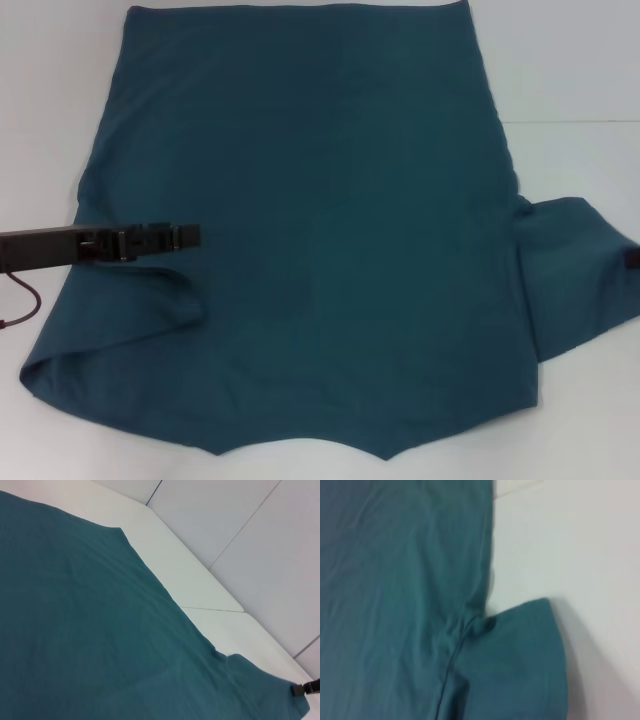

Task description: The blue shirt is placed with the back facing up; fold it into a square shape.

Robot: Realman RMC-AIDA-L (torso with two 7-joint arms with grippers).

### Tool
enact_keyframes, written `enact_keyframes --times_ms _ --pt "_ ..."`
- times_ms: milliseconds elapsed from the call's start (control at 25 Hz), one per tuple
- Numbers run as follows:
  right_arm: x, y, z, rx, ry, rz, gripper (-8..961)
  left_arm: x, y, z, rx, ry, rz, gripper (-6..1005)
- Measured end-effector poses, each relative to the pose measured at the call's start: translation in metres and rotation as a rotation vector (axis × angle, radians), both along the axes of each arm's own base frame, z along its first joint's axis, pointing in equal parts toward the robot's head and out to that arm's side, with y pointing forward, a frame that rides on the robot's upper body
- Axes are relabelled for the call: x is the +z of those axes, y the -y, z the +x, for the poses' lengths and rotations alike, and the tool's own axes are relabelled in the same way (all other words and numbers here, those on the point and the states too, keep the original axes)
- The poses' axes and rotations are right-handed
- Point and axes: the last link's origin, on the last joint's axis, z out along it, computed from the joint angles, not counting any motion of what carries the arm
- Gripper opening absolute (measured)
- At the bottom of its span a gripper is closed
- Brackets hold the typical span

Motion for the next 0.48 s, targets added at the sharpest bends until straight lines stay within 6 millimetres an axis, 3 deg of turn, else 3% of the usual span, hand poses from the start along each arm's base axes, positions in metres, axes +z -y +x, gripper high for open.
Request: enact_keyframes --times_ms 280,480 --pt "0.014 -0.007 -0.003 0.014 0.018 0.029 19 0.000 0.000 0.000 0.002 -0.002 0.004 626" --pt "0.014 -0.010 -0.011 0.022 -0.011 0.019 23 0.002 -0.001 -0.002 0.007 -0.006 0.010 627"
